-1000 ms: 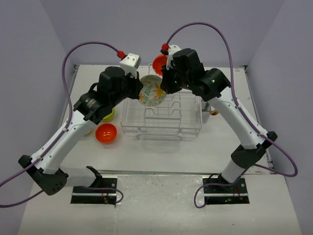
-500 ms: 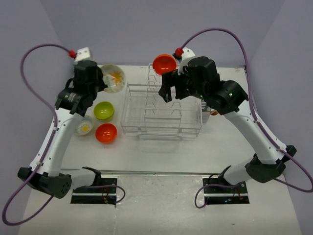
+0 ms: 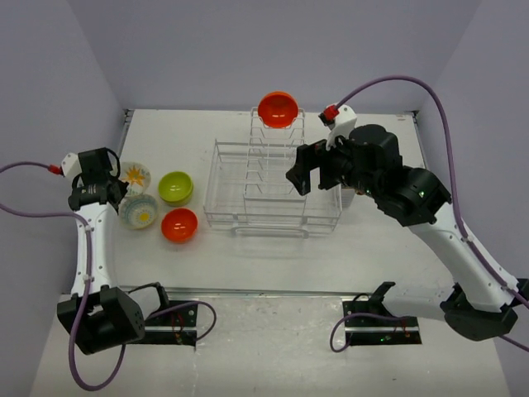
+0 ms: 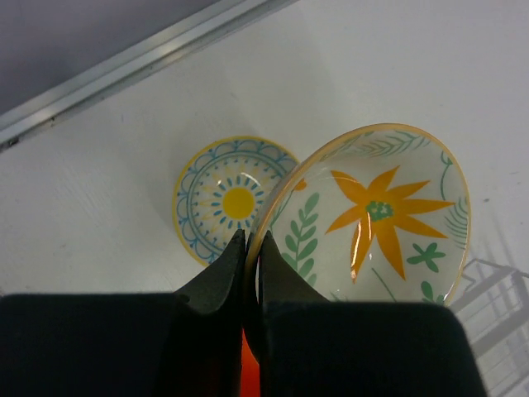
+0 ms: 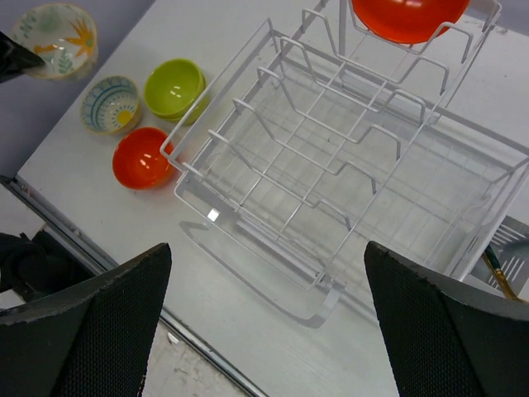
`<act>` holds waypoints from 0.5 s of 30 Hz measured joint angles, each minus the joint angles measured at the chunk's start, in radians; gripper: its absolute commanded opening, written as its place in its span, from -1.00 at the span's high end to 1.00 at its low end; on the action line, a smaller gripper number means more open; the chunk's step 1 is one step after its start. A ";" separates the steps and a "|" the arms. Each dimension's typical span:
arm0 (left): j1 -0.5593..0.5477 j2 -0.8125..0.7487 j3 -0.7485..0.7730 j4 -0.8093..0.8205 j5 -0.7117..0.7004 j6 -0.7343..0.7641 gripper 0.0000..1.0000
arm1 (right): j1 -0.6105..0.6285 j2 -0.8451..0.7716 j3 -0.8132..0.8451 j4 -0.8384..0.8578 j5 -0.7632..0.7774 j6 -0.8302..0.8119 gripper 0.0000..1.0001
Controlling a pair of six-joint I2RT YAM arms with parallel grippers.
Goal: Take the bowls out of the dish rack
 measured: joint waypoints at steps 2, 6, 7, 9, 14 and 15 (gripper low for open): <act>0.025 0.017 -0.052 0.005 0.010 -0.033 1.00 | 0.000 -0.029 -0.021 0.006 -0.001 -0.001 -0.98; 0.047 0.022 -0.140 0.036 0.016 -0.097 1.00 | 0.000 -0.083 -0.058 0.027 -0.008 0.000 -0.98; 0.048 0.021 -0.164 0.051 0.014 -0.114 1.00 | 0.000 -0.095 -0.066 0.033 -0.010 0.000 -0.98; 0.053 0.012 -0.221 0.084 0.014 -0.143 1.00 | 0.000 -0.114 -0.079 0.042 -0.013 0.000 -0.98; 0.067 -0.017 -0.343 0.153 0.020 -0.191 1.00 | 0.000 -0.152 -0.126 0.074 -0.050 -0.004 -0.98; 0.069 -0.016 -0.357 0.164 0.020 -0.199 1.00 | 0.000 -0.154 -0.132 0.079 -0.058 -0.005 -0.98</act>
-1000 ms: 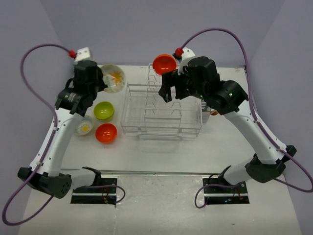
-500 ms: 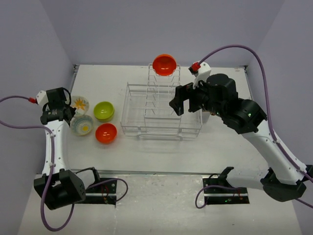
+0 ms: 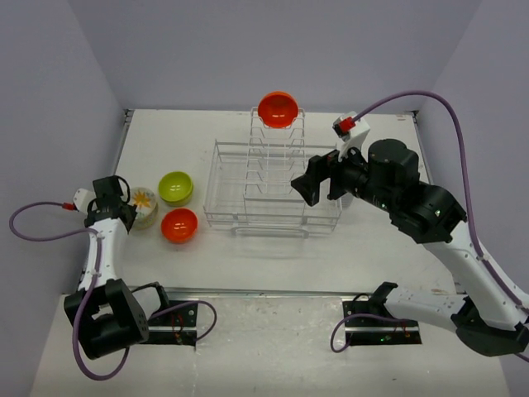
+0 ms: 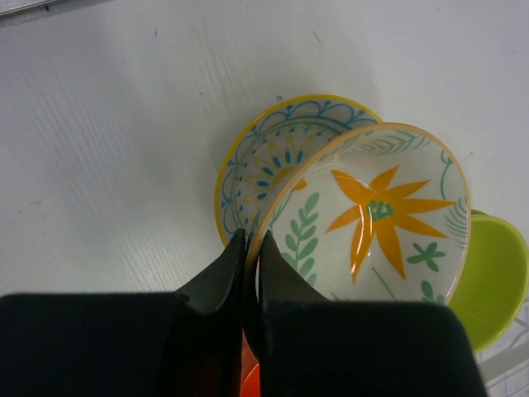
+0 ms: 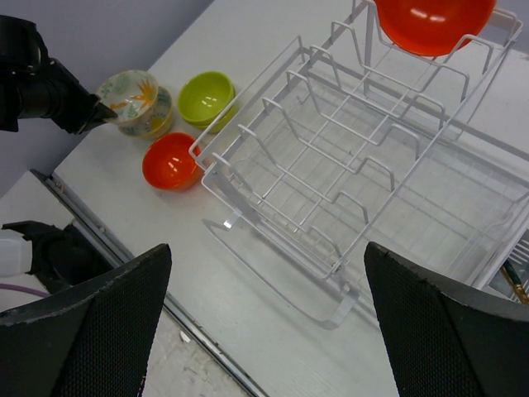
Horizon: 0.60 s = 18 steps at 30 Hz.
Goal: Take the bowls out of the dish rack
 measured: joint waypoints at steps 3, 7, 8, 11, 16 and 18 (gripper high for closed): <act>0.009 -0.001 -0.025 0.026 0.000 -0.014 1.00 | 0.000 0.005 -0.006 0.014 -0.022 -0.004 -0.98; 0.045 -0.026 -0.066 0.079 0.004 -0.024 1.00 | 0.000 0.019 -0.006 0.025 -0.028 -0.010 -0.98; 0.056 -0.032 -0.078 0.090 0.007 -0.024 1.00 | 0.000 0.024 -0.006 0.027 -0.030 -0.011 -0.98; 0.088 -0.031 -0.100 0.121 0.033 -0.024 1.00 | 0.000 0.037 -0.006 0.033 -0.044 -0.011 -0.98; 0.119 -0.022 -0.117 0.159 0.081 -0.018 0.92 | 0.000 0.048 -0.015 0.045 -0.053 -0.011 -0.98; 0.121 -0.022 -0.122 0.171 0.094 -0.014 0.78 | 0.000 0.051 -0.016 0.045 -0.055 -0.011 -0.98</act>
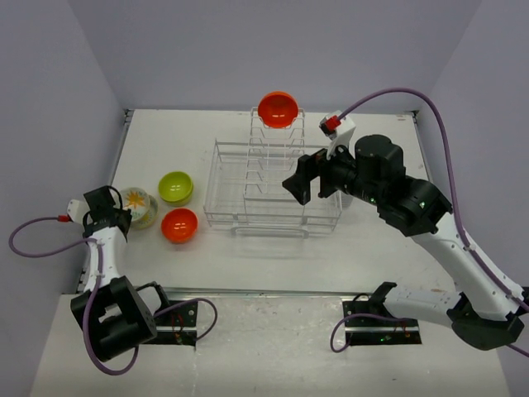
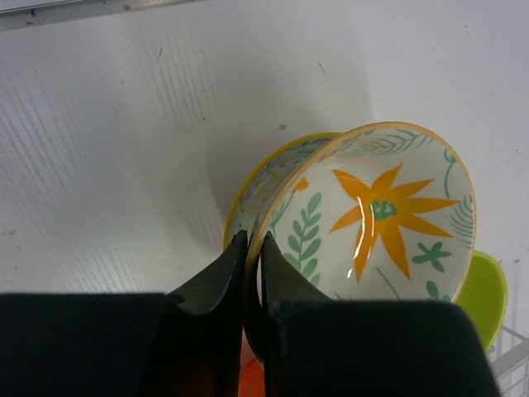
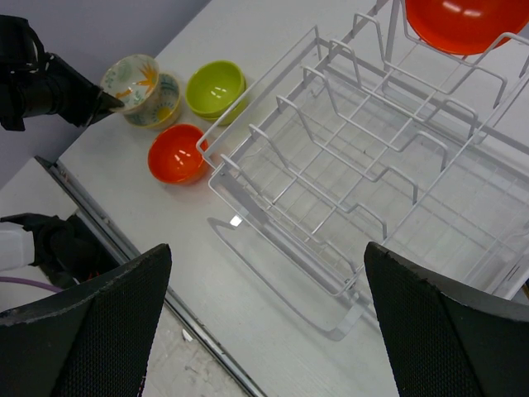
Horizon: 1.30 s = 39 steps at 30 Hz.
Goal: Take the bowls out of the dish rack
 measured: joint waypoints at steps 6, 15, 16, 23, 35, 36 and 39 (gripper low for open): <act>0.000 0.000 -0.016 0.031 0.026 0.007 0.78 | 0.000 0.001 -0.015 0.011 -0.004 0.000 -0.97; 0.000 -0.002 -0.027 0.029 0.045 0.010 0.62 | 0.000 0.000 -0.035 0.023 -0.004 0.000 -0.98; 0.000 -0.005 -0.027 0.029 0.047 0.010 0.61 | 0.000 0.000 -0.035 0.023 -0.004 0.000 -0.98; 0.000 -0.068 -0.024 0.024 0.060 0.027 -0.35 | 0.000 0.011 -0.034 0.023 -0.003 -0.001 -0.98; 0.002 -0.302 0.215 -0.057 0.248 0.187 -1.00 | 0.001 0.146 0.108 0.040 0.175 -0.174 -0.98; 0.002 -0.308 0.244 -0.058 0.294 0.225 -1.00 | 0.001 0.173 0.135 0.061 0.227 -0.229 -0.98; -0.064 -0.320 0.304 -0.069 0.334 0.317 -1.00 | 0.001 0.262 0.204 0.137 0.389 -0.414 -0.98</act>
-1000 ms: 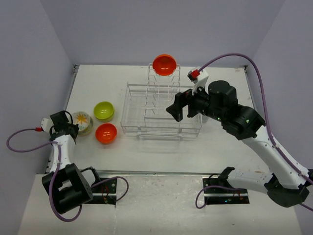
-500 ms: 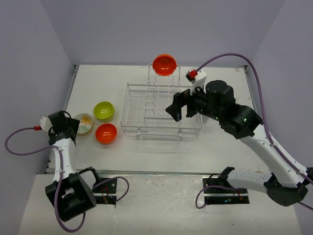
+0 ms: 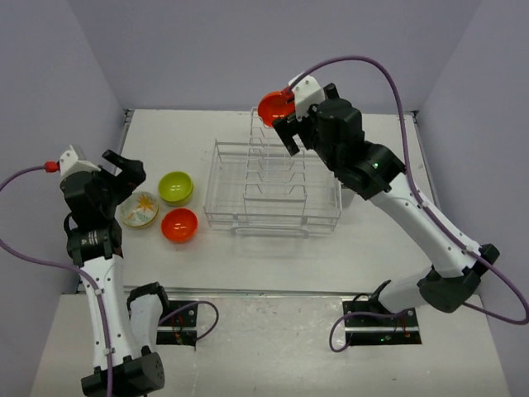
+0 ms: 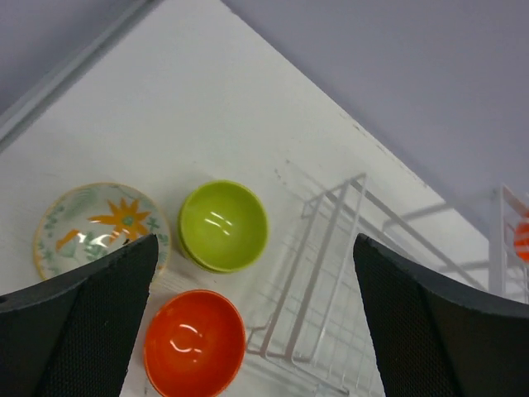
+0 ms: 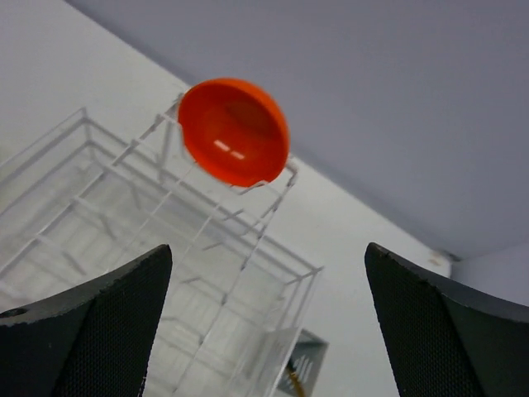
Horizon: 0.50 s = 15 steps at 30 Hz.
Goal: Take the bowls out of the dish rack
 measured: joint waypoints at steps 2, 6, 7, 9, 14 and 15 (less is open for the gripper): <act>-0.093 -0.016 0.010 -0.011 0.023 0.058 -1.00 | -0.004 0.080 0.051 0.048 0.093 -0.144 -0.98; -0.179 -0.013 0.032 -0.066 0.050 0.130 -1.00 | -0.021 0.238 0.136 0.095 0.139 -0.344 -0.97; -0.198 -0.008 0.039 -0.074 0.051 0.144 -1.00 | -0.024 0.267 0.143 0.107 0.139 -0.385 -0.97; -0.230 0.003 0.048 -0.087 0.051 0.165 -1.00 | -0.031 0.317 0.143 0.141 0.140 -0.476 -0.93; -0.294 0.023 0.051 -0.115 0.030 0.197 -1.00 | -0.058 0.457 0.211 0.240 0.141 -0.638 -0.66; -0.303 0.024 0.051 -0.119 0.026 0.202 -1.00 | -0.066 0.481 0.229 0.257 0.142 -0.655 -0.65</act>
